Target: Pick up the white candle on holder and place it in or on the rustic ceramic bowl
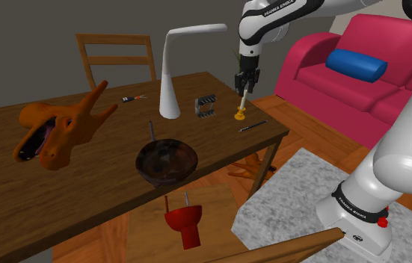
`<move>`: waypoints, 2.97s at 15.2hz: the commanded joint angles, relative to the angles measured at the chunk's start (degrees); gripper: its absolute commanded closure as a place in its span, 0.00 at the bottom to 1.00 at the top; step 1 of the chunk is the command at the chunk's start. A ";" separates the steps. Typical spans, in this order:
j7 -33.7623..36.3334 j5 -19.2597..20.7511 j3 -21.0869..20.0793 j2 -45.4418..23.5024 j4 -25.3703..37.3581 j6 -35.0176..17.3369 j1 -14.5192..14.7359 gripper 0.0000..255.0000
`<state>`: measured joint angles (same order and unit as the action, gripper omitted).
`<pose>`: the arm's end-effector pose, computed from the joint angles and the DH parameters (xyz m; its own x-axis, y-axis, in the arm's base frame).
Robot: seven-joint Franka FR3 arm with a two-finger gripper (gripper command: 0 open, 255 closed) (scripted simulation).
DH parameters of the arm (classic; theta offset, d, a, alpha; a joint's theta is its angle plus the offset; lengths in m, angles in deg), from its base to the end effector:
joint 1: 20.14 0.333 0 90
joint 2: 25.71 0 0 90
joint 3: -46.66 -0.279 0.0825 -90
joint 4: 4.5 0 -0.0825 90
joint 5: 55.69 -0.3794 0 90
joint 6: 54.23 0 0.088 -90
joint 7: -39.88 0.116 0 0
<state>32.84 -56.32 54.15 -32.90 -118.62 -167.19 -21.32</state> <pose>0.5479 -0.0820 0.3458 0.9891 -0.0325 -0.1439 -0.0344 -0.9993 -0.0108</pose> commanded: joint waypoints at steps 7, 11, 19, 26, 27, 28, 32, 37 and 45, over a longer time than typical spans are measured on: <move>0.00 0.00 0.00 -0.01 0.00 0.00 0.00 1.00; 0.06 0.09 0.01 0.60 0.83 1.43 0.01 1.00; 0.23 0.36 0.02 2.50 4.76 7.24 0.06 1.00; 0.31 0.50 0.02 3.57 8.88 12.42 0.09 1.00; 0.32 0.52 0.02 3.68 9.52 13.17 0.09 1.00; 0.32 0.53 0.02 3.77 10.18 13.92 0.09 1.00; 0.33 0.56 0.02 4.02 12.96 16.94 0.09 1.00; 0.32 0.57 0.03 4.04 16.78 20.79 0.08 1.00; 4.25 0.21 -1.84 5.20 19.82 24.98 2.15 1.00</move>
<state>35.88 -56.02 52.87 -28.15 -98.47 -142.35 -19.78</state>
